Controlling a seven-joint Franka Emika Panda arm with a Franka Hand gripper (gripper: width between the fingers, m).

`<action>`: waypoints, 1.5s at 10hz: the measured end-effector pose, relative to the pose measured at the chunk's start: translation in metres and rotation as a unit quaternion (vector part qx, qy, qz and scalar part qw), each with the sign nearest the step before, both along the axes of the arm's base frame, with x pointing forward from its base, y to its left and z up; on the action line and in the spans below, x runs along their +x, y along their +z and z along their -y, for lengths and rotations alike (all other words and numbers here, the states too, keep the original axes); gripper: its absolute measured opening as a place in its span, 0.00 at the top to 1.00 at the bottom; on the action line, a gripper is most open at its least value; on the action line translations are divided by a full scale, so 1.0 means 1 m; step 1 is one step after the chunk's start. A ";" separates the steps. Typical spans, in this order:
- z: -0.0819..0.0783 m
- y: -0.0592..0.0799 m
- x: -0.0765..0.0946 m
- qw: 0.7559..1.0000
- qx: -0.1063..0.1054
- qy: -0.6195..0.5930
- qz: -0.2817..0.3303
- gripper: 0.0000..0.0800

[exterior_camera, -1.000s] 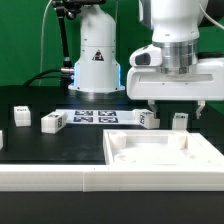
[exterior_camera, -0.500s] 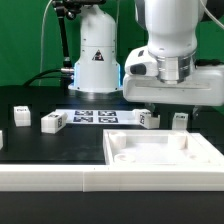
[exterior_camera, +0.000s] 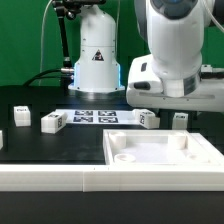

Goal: Assemble one leg

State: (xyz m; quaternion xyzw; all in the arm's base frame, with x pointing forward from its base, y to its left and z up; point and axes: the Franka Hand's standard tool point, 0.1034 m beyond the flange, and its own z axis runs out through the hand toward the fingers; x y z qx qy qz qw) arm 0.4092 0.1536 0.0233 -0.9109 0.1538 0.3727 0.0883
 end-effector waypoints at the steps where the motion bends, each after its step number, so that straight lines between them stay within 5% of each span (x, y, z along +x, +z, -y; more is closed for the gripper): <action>1: -0.004 -0.004 -0.001 1.000 0.007 0.005 -0.025 0.19; 3: -0.007 -0.009 -0.011 0.996 0.020 0.014 -0.083 0.19; 7: -0.012 -0.017 -0.016 0.996 0.018 0.018 -0.089 0.20; 8: -0.011 -0.017 -0.015 0.996 0.018 0.018 -0.089 0.41; 9: -0.011 -0.017 -0.015 0.996 0.018 0.018 -0.089 0.41; 10: -0.011 -0.017 -0.015 0.996 0.018 0.018 -0.089 0.64; 15: -0.011 -0.017 -0.015 0.996 0.018 0.018 -0.089 0.64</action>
Offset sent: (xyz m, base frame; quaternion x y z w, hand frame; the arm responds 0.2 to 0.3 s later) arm -0.0086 0.0104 -0.0105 -0.0008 -0.0656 -0.0008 0.9978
